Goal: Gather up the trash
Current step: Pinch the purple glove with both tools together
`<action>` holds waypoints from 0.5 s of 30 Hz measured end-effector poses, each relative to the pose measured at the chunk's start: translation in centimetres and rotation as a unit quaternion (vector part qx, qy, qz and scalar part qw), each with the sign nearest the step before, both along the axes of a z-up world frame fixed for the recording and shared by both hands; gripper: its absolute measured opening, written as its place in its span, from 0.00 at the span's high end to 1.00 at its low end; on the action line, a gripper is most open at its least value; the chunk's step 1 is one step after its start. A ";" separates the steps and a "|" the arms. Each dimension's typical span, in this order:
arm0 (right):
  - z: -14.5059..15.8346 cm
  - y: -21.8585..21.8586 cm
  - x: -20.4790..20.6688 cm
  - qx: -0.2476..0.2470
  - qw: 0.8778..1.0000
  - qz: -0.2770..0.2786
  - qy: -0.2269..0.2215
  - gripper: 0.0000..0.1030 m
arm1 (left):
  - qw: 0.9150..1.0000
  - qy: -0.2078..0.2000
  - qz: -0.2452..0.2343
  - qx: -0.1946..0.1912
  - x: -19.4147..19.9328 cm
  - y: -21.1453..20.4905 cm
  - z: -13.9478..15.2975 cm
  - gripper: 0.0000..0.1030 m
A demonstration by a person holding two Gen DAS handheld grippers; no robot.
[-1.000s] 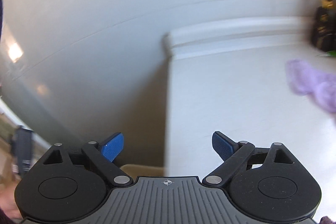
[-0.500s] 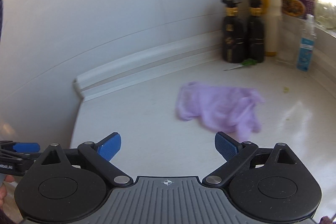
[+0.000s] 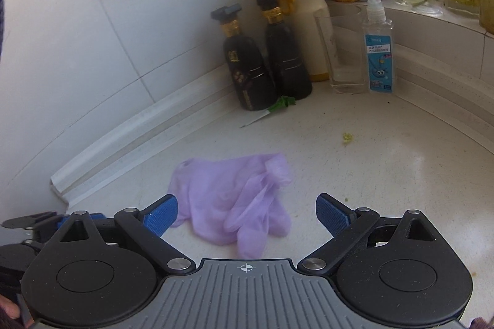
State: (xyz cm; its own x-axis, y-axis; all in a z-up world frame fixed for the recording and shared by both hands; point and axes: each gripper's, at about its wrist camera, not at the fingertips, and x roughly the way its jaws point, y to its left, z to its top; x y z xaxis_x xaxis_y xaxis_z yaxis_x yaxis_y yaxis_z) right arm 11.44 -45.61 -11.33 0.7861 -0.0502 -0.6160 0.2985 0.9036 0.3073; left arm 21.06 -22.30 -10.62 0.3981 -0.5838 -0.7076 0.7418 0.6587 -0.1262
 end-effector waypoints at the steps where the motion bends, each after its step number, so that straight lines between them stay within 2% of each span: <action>1: -0.2 -0.5 0.4 0.004 1.000 -0.003 -0.001 0.05 | 1.000 -0.001 -0.009 -0.002 0.1 -0.7 -0.1 0.07; 5: -1.1 -1.7 1.5 0.032 0.999 -0.008 -0.003 0.06 | 0.999 -0.006 -0.035 -0.011 0.7 -3.0 -0.8 0.11; 8: -1.7 -2.2 2.1 0.047 0.999 -0.014 -0.006 0.11 | 0.999 0.006 -0.037 -0.018 1.5 -4.0 -1.5 0.32; 9: -1.8 -2.3 2.3 0.051 0.999 -0.015 -0.006 0.19 | 0.999 0.015 -0.036 -0.023 1.9 -4.2 -1.8 0.41; 10: -1.9 -2.2 2.4 0.055 0.998 -0.016 -0.006 0.28 | 0.999 0.022 -0.031 -0.028 2.1 -4.3 -2.0 0.46; 11: -2.1 -2.2 2.5 0.059 0.998 -0.017 -0.005 0.33 | 0.999 0.024 -0.026 -0.033 2.3 -4.3 -2.1 0.47; 13: -2.4 -2.1 2.6 0.068 0.997 -0.019 -0.004 0.50 | 0.999 0.023 -0.020 -0.038 2.3 -4.2 -2.2 0.55; 14: -2.6 -2.1 2.7 0.073 0.997 -0.019 -0.005 0.54 | 0.999 0.019 -0.018 -0.038 2.3 -4.2 -2.2 0.57; 15: -2.7 -2.0 2.7 0.077 0.997 -0.018 -0.005 0.63 | 0.999 0.018 -0.017 -0.036 2.3 -4.1 -2.3 0.65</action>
